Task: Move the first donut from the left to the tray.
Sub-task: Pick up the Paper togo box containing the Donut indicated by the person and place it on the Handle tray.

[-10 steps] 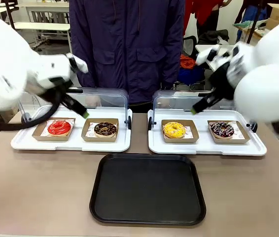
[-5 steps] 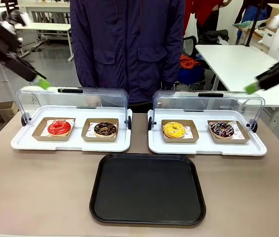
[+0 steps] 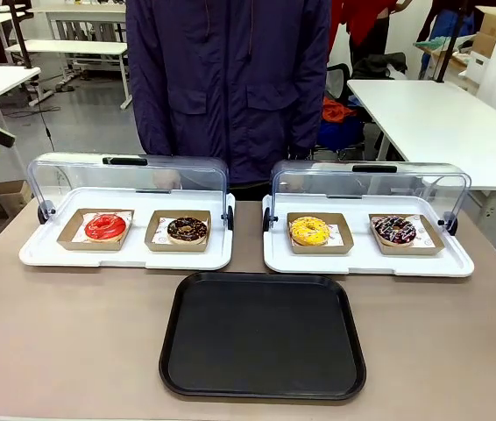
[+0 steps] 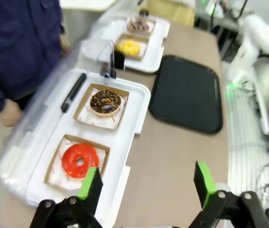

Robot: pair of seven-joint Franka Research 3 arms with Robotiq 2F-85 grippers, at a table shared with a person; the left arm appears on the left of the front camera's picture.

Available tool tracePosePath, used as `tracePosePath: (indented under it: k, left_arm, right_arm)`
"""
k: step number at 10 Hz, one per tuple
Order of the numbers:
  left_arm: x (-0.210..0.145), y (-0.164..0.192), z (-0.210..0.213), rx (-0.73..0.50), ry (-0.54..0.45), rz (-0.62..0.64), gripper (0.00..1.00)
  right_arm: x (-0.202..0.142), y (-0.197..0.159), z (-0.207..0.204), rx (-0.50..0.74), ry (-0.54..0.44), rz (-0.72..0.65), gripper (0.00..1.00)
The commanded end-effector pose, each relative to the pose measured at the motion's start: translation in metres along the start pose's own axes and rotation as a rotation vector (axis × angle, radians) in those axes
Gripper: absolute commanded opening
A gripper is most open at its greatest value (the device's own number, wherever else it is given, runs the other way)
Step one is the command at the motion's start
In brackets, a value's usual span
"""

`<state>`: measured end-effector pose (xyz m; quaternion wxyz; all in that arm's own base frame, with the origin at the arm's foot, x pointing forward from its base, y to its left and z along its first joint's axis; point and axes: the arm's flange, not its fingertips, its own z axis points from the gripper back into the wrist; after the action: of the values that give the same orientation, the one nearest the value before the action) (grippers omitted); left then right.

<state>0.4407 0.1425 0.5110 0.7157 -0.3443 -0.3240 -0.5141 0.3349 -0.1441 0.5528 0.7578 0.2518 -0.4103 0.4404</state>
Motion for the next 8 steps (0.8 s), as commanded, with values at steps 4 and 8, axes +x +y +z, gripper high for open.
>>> tracePosePath:
  k: [4,8]
  left_arm:
    - [-0.049,0.002,0.03,0.028,-0.188,-0.009,1.0]
    - [-0.068,-0.011,0.042,0.098,-0.264,-0.069,1.0]
  right_arm:
    - [-0.025,-0.002,0.021,0.052,-0.133,0.013,1.0]
    - [-0.037,0.001,0.033,0.054,-0.191,0.057,1.0]
